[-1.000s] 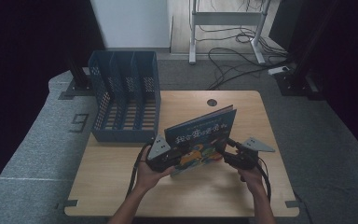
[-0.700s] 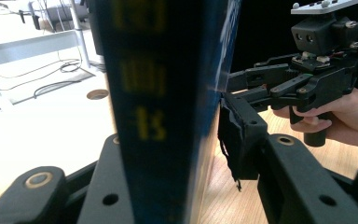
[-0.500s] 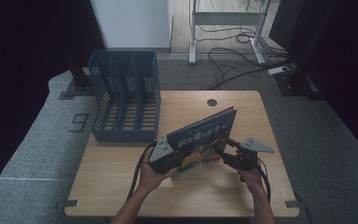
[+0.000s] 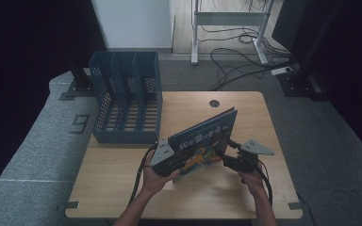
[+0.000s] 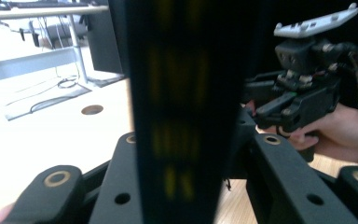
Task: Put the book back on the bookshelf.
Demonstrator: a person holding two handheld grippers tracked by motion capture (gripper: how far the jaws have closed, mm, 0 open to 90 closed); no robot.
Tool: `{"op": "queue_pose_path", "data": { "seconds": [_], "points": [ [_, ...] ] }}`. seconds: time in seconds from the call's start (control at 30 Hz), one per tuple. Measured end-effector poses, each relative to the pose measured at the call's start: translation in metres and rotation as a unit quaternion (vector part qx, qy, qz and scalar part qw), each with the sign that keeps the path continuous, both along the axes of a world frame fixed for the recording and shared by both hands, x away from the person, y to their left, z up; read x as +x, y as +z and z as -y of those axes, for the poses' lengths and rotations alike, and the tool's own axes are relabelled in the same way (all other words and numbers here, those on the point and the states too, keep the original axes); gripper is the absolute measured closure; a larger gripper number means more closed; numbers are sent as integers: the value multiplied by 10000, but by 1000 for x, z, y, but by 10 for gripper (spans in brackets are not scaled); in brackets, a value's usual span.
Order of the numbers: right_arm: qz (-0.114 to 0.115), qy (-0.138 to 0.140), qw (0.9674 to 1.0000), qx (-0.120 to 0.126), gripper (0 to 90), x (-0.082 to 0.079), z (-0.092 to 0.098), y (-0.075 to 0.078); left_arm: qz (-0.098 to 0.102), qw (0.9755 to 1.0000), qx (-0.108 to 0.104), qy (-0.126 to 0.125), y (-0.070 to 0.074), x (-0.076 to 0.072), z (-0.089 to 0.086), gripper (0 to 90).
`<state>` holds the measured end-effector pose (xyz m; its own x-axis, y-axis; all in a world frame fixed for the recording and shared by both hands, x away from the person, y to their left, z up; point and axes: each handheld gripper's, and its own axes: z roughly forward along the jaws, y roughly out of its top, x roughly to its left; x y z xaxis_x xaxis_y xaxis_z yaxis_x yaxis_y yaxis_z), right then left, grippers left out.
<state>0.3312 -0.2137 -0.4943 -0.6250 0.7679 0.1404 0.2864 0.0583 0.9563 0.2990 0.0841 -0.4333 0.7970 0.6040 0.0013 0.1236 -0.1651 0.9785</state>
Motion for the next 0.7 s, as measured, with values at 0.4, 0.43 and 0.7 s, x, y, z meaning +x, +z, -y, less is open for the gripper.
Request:
{"op": "queue_pose_path", "data": {
  "seconds": [0.4, 0.43, 0.7],
  "points": [
    [42, 38, 10000, -9, 327, 0, -5, -1, 68, 9998, -164, -56, 2, -3, -1, 756],
    [40, 35, 10000, -21, 327, 1, -5, -1, 90, 9998, -165, -55, 2, -3, -1, 762],
    [-340, -7, 9993, -164, 337, 5, -7, -8, 169, 9998, -108, -85, 3, -7, 1, 813]
  ]
}}
